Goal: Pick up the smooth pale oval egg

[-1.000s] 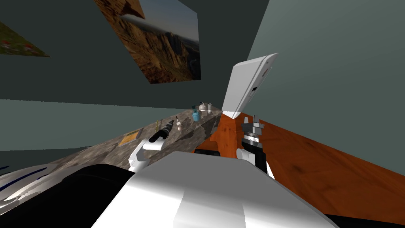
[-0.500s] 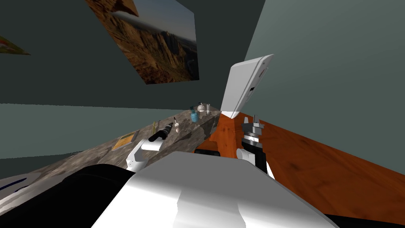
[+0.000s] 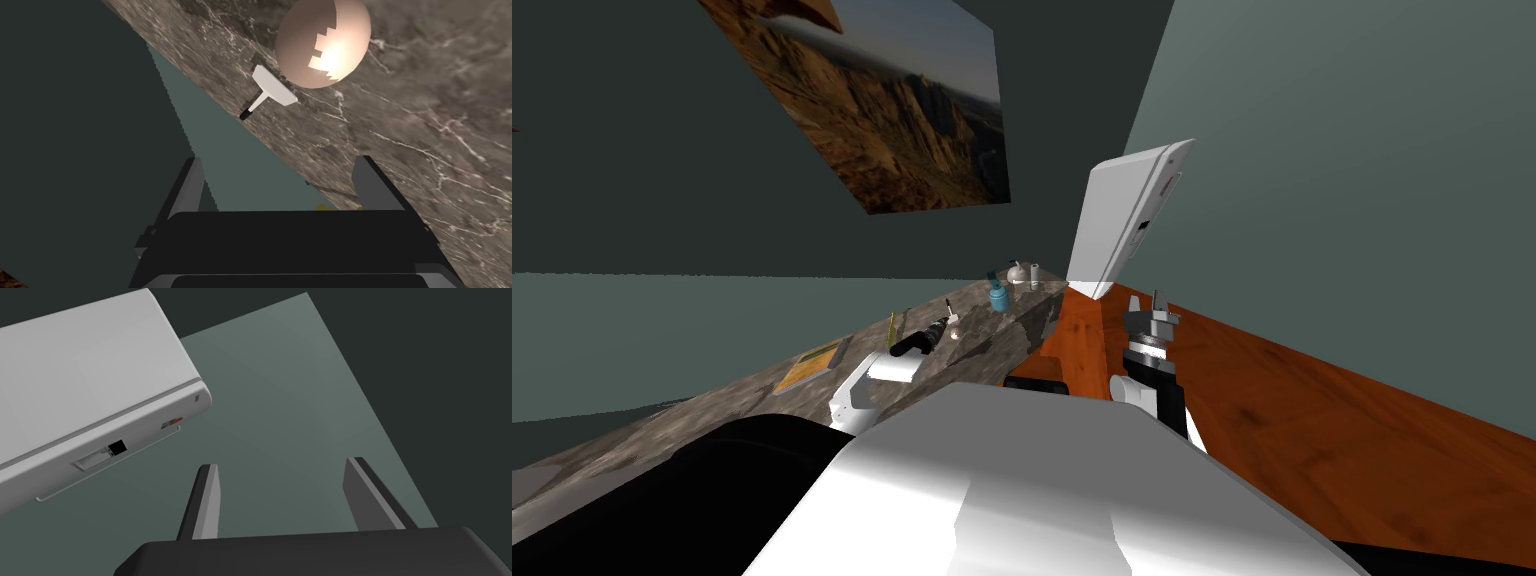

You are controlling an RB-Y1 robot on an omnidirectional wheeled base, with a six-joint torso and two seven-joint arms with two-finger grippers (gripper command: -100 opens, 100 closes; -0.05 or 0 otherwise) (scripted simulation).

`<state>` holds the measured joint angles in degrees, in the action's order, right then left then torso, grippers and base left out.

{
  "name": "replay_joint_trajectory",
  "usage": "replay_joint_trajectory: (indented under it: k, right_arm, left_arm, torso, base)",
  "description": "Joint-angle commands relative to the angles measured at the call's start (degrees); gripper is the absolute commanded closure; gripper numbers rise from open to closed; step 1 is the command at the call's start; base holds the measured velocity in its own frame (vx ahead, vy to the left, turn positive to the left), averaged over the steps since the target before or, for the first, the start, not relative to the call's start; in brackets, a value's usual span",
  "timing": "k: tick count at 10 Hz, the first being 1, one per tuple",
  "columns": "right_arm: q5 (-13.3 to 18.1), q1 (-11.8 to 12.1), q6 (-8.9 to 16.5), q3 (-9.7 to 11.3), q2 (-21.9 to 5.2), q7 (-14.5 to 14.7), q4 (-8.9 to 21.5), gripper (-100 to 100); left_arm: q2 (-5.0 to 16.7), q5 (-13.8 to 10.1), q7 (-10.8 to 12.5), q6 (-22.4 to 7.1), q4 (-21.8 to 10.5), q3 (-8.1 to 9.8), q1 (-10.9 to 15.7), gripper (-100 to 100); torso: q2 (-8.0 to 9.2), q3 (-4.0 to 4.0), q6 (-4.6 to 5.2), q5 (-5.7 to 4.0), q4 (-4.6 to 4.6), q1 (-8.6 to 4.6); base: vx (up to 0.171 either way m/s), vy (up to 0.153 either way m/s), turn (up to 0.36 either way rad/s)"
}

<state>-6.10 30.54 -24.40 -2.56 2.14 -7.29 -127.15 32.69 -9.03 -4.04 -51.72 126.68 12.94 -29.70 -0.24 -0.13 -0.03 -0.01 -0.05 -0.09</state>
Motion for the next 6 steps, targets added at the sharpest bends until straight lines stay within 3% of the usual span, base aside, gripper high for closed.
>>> replay_joint_trajectory:
  k: [1, 6]
  right_arm:
    - [0.00, 0.00, 0.00, 0.00, 0.00, 0.00, 0.00, 0]
    - [0.00, 0.00, 0.00, 0.00, 0.00, 0.00, 0.00, 0]
  left_arm:
    - [0.52, -0.58, 0.22, -2.09, 0.25, 0.12, -0.27, -100]
    - [2.05, -3.26, 1.49, -9.76, -1.58, -1.55, -2.28, -100]
  torso:
    - [0.00, 0.00, 0.00, 0.00, 0.00, 0.00]
    - [-0.08, -0.05, 0.00, -0.02, -0.02, -0.08]
  base:
    - [0.052, -0.024, -0.011]
    - [0.071, -0.039, -0.049]
